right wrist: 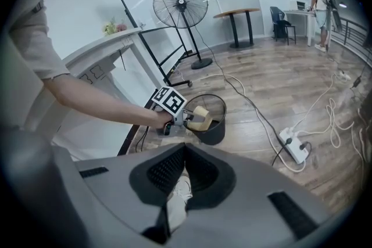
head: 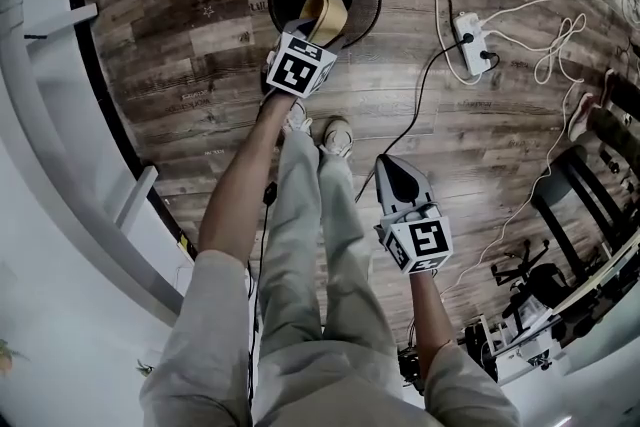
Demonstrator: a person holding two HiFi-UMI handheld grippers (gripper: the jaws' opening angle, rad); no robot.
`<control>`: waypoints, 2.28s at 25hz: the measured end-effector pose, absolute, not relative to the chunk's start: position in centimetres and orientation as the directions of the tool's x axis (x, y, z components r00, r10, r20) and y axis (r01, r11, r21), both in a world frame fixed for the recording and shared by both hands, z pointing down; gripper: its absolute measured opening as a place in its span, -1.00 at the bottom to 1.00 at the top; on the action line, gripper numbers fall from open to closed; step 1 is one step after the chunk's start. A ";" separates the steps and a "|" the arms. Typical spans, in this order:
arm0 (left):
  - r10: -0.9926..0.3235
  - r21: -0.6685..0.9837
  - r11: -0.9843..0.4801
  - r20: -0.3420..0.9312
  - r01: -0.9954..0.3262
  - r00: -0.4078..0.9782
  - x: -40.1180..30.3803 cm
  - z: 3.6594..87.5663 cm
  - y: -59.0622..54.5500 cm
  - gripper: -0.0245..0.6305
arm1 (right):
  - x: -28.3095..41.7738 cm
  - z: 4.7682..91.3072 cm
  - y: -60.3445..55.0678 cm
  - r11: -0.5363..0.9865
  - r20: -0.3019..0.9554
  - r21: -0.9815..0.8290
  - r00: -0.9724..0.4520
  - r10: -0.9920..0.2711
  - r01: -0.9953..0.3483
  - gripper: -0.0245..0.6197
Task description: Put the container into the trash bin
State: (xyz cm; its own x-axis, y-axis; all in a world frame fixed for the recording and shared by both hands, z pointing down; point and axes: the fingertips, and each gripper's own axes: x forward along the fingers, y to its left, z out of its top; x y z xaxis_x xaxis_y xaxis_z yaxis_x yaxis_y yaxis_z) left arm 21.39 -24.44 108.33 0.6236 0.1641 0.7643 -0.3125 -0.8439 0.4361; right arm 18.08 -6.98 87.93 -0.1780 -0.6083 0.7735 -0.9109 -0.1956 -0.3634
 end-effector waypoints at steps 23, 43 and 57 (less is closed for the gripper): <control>0.003 0.417 -0.821 0.687 -0.391 0.726 19.3 101.8 -25.9 -0.09 | 18.2 87.6 -7.7 -0.188 0.760 -0.357 -0.169 -0.627 -0.915 -0.88; -0.180 0.335 -0.806 0.646 -0.488 0.742 12.6 89.4 -24.1 -0.89 | 19.7 85.1 -9.4 -0.176 0.722 -0.338 -0.135 -0.679 -0.925 -0.88; -0.239 0.292 -0.806 0.635 -0.514 0.735 9.1 81.4 -23.2 -0.89 | 20.4 81.3 -12.2 -0.130 0.682 -0.306 -0.122 -0.721 -0.943 -0.88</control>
